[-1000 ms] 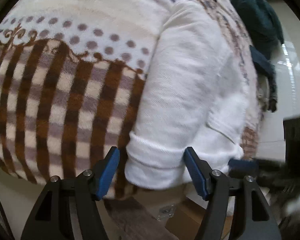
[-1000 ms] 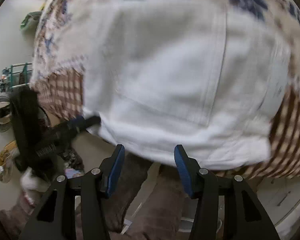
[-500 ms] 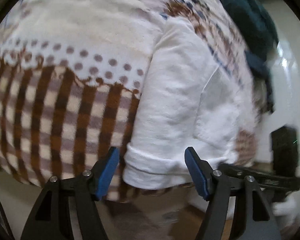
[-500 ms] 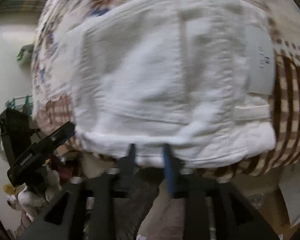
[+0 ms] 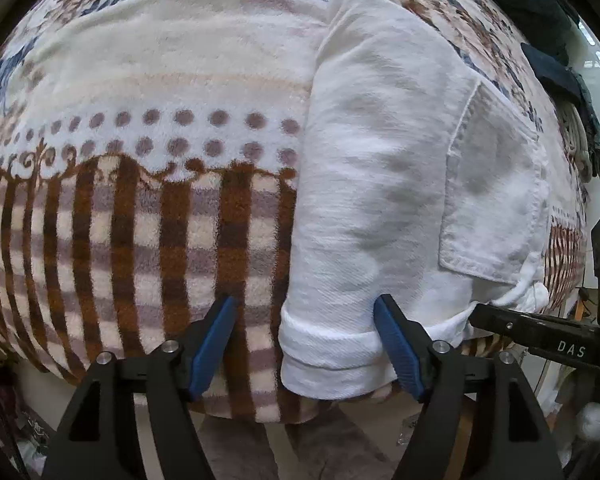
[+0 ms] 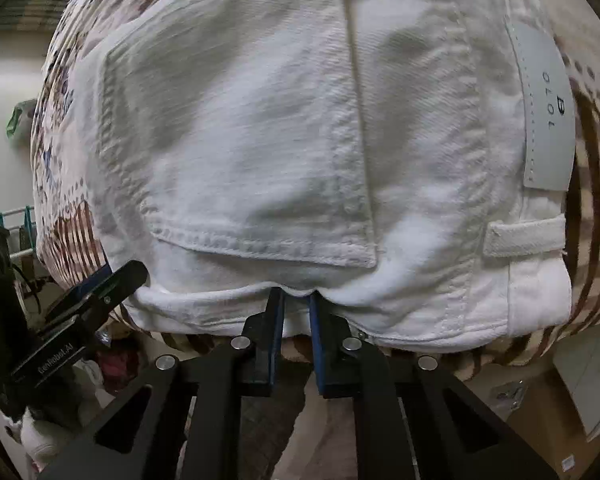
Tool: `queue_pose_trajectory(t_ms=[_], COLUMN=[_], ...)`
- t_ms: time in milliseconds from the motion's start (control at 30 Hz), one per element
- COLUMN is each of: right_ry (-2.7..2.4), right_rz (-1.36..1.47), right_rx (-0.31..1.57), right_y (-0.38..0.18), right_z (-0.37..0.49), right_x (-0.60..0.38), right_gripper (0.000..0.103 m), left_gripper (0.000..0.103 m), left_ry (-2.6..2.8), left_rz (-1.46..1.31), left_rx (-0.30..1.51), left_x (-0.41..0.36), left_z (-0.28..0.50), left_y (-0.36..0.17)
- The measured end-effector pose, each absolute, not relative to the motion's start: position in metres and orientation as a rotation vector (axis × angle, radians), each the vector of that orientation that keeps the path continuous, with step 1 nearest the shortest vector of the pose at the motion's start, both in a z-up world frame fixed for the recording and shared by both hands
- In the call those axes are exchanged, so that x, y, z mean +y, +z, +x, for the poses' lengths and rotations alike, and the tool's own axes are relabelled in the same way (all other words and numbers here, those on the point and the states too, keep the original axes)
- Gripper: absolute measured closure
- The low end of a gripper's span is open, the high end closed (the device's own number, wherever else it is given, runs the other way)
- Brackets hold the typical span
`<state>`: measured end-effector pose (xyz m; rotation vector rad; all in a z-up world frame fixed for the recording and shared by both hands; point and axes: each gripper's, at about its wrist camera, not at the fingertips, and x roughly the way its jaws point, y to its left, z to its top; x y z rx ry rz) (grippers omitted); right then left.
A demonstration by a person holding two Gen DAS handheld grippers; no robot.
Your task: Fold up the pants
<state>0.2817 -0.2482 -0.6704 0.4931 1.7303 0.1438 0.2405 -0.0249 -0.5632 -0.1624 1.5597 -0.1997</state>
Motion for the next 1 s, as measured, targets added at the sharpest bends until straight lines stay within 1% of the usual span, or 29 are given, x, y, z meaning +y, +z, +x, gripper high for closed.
queue_pose_trajectory(t_ms=[67,133,167,200,233,267,300,367,467,567,667,767,800,833,867,933,967,1000], right_ry=[0.145,0.182,0.198,0.205,0.204,0.181,0.149,0.058,-0.023,0.091,0.251,0.392,0.432,0.520,0.573,0.670,0.666,0.626], right_rz=[0.490,0.532,0.598,0.662,0.736,0.812,0.851,0.923,1.010,1.074,1.130,1.069,1.047,1.036,1.036,1.051,1.035,1.006], right_rx=[1.738,1.733,1.710,1.681,1.638,1.573,1.525,1.447,1.363,1.274,1.321,1.407,1.411,1.415,1.419,1.408,1.412,1.430], right_y=[-0.672,-0.665,-0.658,-0.652,-0.645,-0.636,-0.630,-0.625,-0.638,-0.661,-0.700,-0.732,-0.734,-0.733,-0.730,-0.722,-0.721,-0.724], right_z=[0.284,0.284,0.282,0.280,0.275,0.268,0.262,0.247,0.236,0.260,0.295,0.323,0.326,0.332,0.333,0.337,0.339,0.341], right_x=[-0.248,-0.251,-0.258,-0.268,-0.283,-0.301,-0.315,-0.350,-0.397,-0.431,-0.438,-0.419,-0.412,-0.398,-0.391,-0.376,-0.374,-0.374], right_gripper=[0.089,0.076,0.069,0.045,0.019,0.014,0.014,0.014,0.014,0.014,0.014,0.012,0.012,0.013,0.013,0.014,0.015,0.018], left_gripper=[0.032,0.032,0.032,0.032,0.029,0.023,0.011,0.010,0.010,0.010,0.010,0.011,0.015,0.033,0.036,0.050,0.051,0.051], left_ry=[-0.206,-0.209,-0.211,-0.220,-0.234,-0.258,-0.288,-0.331,-0.356,-0.398,-0.437,-0.455,-0.466,-0.478,-0.478,-0.468,-0.461,-0.459], left_rz=[-0.214,-0.273,-0.296,-0.347,-0.384,-0.429,-0.470,-0.515,-0.488,-0.446,-0.414,-0.401,-0.404,-0.411,-0.414,-0.436,-0.502,-0.550], left_rx=[1.565,1.530,1.512,1.481,1.468,1.463,1.475,1.482,1.479,1.504,1.527,1.520,1.504,1.492,1.487,1.493,1.509,1.525], left_x=[-0.022,-0.012,-0.006,0.001,0.005,0.009,0.011,0.012,0.003,-0.012,-0.028,-0.032,-0.032,-0.032,-0.031,-0.021,-0.010,-0.006], left_z=[0.242,0.242,0.244,0.248,0.251,0.257,0.264,0.278,0.301,0.321,0.333,0.336,0.335,0.334,0.332,0.332,0.334,0.337], left_y=[-0.558,-0.545,-0.538,-0.530,-0.527,-0.527,-0.531,-0.539,-0.555,-0.568,-0.583,-0.588,-0.587,-0.586,-0.584,-0.585,-0.590,-0.596])
